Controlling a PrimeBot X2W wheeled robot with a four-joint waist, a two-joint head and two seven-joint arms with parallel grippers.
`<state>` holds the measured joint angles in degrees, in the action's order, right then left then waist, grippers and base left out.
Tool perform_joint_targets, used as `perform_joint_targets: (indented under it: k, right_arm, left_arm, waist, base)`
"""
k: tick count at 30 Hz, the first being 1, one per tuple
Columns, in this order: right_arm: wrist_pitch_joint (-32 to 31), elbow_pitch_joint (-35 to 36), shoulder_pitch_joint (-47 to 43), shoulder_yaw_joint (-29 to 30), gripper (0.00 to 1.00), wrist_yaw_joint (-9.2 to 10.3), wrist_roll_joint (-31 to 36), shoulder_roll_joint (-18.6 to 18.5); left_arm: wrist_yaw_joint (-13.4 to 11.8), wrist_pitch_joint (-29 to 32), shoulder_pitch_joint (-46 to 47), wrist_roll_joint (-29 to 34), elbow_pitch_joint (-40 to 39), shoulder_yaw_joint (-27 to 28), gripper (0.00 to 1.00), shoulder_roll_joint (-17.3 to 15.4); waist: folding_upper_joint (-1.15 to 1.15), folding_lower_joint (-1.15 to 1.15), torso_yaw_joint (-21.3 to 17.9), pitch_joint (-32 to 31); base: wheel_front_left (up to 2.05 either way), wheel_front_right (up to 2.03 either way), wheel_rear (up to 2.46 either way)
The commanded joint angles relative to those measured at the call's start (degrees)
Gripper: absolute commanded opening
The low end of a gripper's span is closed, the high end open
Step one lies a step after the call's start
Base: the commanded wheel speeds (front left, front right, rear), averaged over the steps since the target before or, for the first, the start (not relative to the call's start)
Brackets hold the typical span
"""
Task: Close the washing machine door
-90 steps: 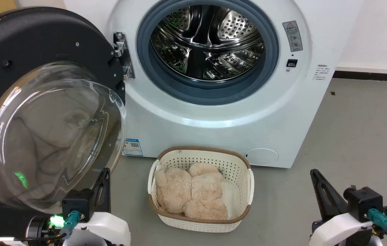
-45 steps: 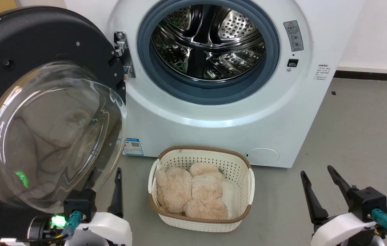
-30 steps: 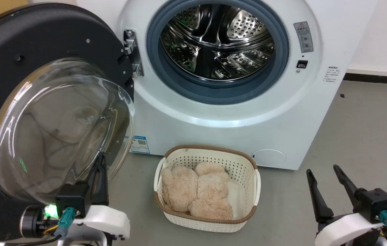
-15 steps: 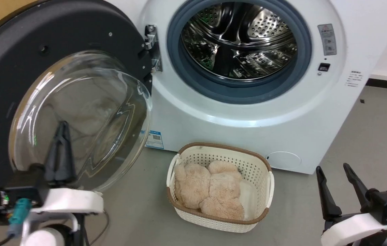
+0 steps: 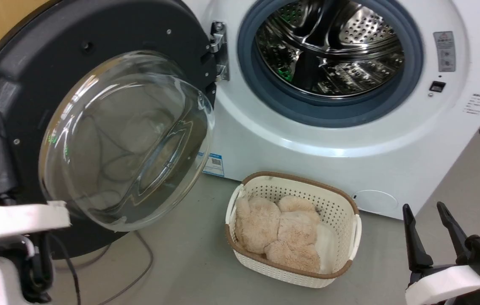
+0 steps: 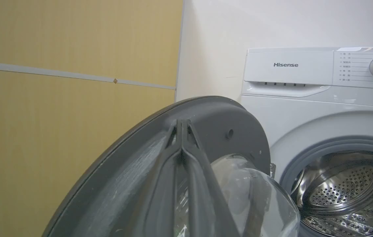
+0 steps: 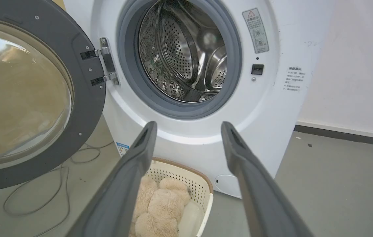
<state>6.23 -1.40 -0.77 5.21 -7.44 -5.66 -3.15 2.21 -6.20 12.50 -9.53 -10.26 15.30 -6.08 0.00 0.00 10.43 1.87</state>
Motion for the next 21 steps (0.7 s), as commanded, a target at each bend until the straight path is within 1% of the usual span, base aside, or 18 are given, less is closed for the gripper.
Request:
perform_joint_targets:
  k: [1,6,14,18,21]
  right_arm:
    - [0.54,-0.1,0.24,0.27,1.0,-0.02,-0.79,0.12]
    - [1.14,-0.3,0.52,0.86,1.0,-0.02,-0.97,0.13]
    - [2.09,-0.81,0.82,1.77,1.0,-0.02,-1.31,0.14]
    - [2.56,-1.04,1.01,2.2,1.0,-0.03,-1.49,0.15]
    - [2.92,-1.24,1.28,2.55,1.0,-0.03,-1.59,0.16]
  left_arm:
    - [0.37,-0.53,1.47,-0.87,0.42,1.27,0.0,-0.42]
    - [1.13,-1.13,4.44,-3.62,4.21,5.02,0.0,-2.02]
    - [1.76,-2.08,8.58,-7.95,12.36,7.96,0.0,-6.34]
    - [2.02,-0.7,11.15,-9.99,17.57,8.59,0.0,-9.24]
    - [1.82,1.46,13.84,-12.0,21.83,9.59,0.0,-11.17]
  waist:
    - [0.0,0.0,0.57,0.24]
    - [0.0,0.0,1.98,0.95]
    - [0.0,0.0,3.84,1.95]
    - [0.0,0.0,4.63,2.54]
    - [0.0,0.0,5.22,3.13]
  base:
    - [0.0,0.0,0.0]
    - [0.0,0.0,0.0]
    - [0.0,0.0,0.0]
    - [0.0,0.0,0.0]
    - [0.0,0.0,0.0]
